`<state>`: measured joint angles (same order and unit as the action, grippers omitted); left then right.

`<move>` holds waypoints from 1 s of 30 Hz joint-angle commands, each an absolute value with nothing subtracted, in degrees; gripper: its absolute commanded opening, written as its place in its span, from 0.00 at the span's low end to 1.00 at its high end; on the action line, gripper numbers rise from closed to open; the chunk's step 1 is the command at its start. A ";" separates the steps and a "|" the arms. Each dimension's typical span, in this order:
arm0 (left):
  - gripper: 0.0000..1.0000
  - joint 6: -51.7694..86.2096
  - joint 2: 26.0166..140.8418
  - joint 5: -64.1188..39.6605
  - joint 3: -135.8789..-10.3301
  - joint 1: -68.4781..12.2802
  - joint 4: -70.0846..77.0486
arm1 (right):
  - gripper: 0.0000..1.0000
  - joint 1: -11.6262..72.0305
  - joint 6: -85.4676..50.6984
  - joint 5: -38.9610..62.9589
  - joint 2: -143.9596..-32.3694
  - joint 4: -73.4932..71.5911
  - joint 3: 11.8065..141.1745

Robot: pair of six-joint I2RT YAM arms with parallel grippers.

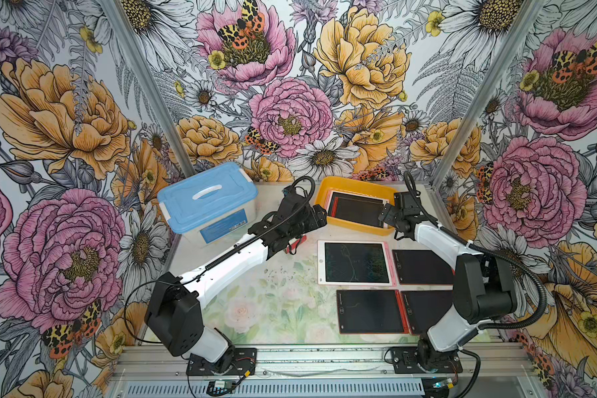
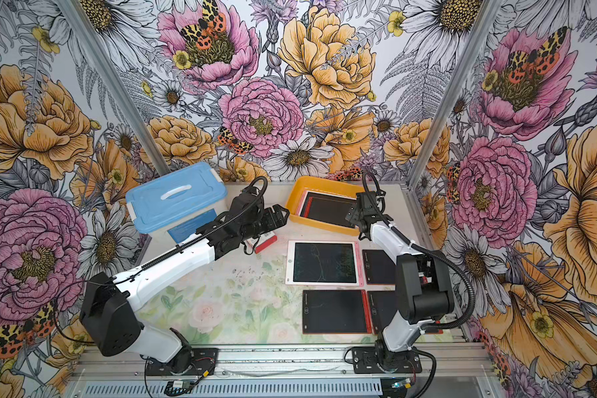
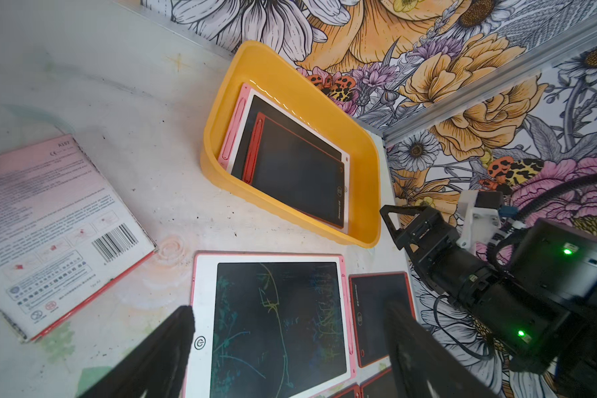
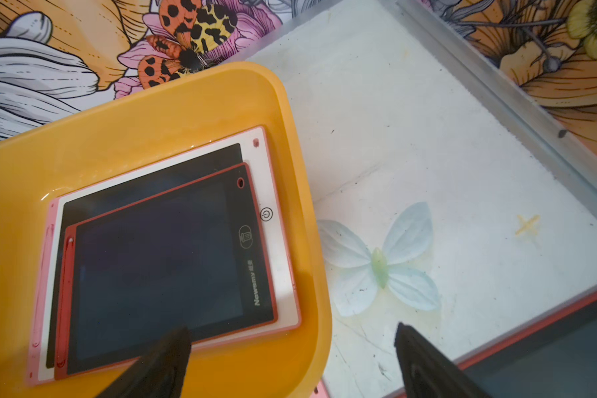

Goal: Take out the writing tablet from the storage box
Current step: Move the storage box to the center of the board.

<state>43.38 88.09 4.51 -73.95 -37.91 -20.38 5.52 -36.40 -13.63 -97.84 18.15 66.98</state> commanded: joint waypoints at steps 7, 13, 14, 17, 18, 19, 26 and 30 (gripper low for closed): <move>0.89 38.79 96.69 1.31 -82.66 -32.96 -22.60 | 0.86 2.92 -34.70 -8.25 -107.87 18.08 74.60; 0.89 38.25 101.20 -0.14 -87.27 -31.48 -23.50 | 0.63 2.04 -34.56 -7.05 -112.26 18.01 77.73; 0.89 37.78 101.86 -0.26 -87.98 -31.34 -23.75 | 0.58 1.89 -34.56 -6.74 -112.94 18.08 78.30; 0.89 36.67 103.77 -0.99 -90.54 -30.79 -24.60 | 0.46 1.85 -34.37 -5.97 -114.37 18.10 79.49; 0.89 36.52 105.65 -1.30 -91.39 -30.59 -24.71 | 0.42 1.84 -34.19 -5.61 -114.93 18.10 79.96; 0.89 36.39 106.49 -1.73 -91.98 -30.37 -24.86 | 0.38 1.85 -34.11 -5.38 -115.36 18.09 80.36; 0.89 32.76 112.09 -5.01 -98.43 -29.35 -27.32 | 0.19 2.15 -34.28 -4.22 -117.99 18.06 83.75; 0.89 30.06 116.46 -6.25 -103.69 -29.25 -29.94 | 0.15 3.31 -34.10 -3.91 -119.47 18.07 86.52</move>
